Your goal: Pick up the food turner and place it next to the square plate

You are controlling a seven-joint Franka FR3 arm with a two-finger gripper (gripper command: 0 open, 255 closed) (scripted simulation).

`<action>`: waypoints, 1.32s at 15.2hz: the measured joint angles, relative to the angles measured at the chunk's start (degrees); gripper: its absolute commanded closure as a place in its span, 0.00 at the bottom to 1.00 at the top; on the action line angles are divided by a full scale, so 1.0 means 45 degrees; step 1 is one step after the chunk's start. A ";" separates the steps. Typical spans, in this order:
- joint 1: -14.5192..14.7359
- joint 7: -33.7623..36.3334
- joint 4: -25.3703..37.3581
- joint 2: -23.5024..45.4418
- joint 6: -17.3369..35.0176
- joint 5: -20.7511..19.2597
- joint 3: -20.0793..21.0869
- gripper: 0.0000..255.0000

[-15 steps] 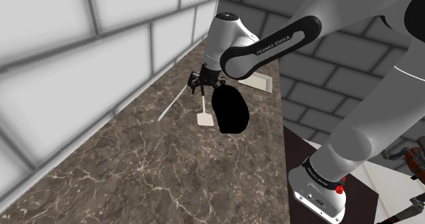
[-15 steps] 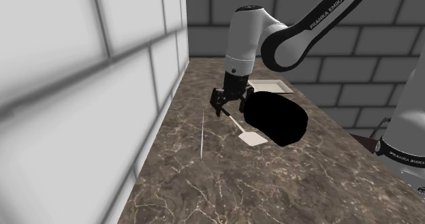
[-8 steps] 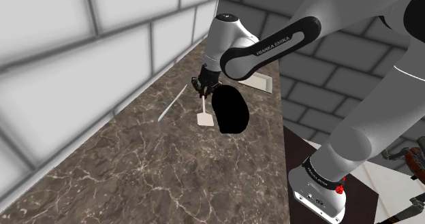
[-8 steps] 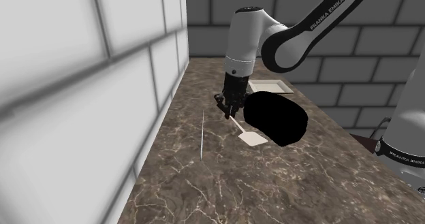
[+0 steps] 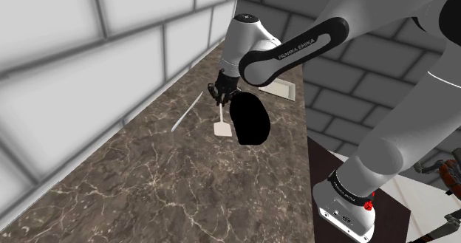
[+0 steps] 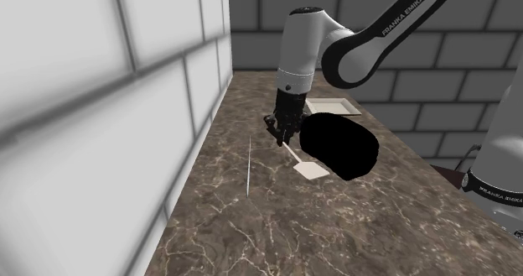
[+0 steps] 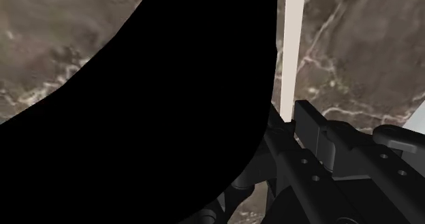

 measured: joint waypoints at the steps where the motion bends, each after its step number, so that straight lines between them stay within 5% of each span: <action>1: -0.0008 -0.0080 0.0059 -0.0075 -0.0114 0.0090 0.0008 1.00; 20: -0.0285 -0.2034 0.1410 -0.1639 -0.2627 0.1708 -0.0370 1.00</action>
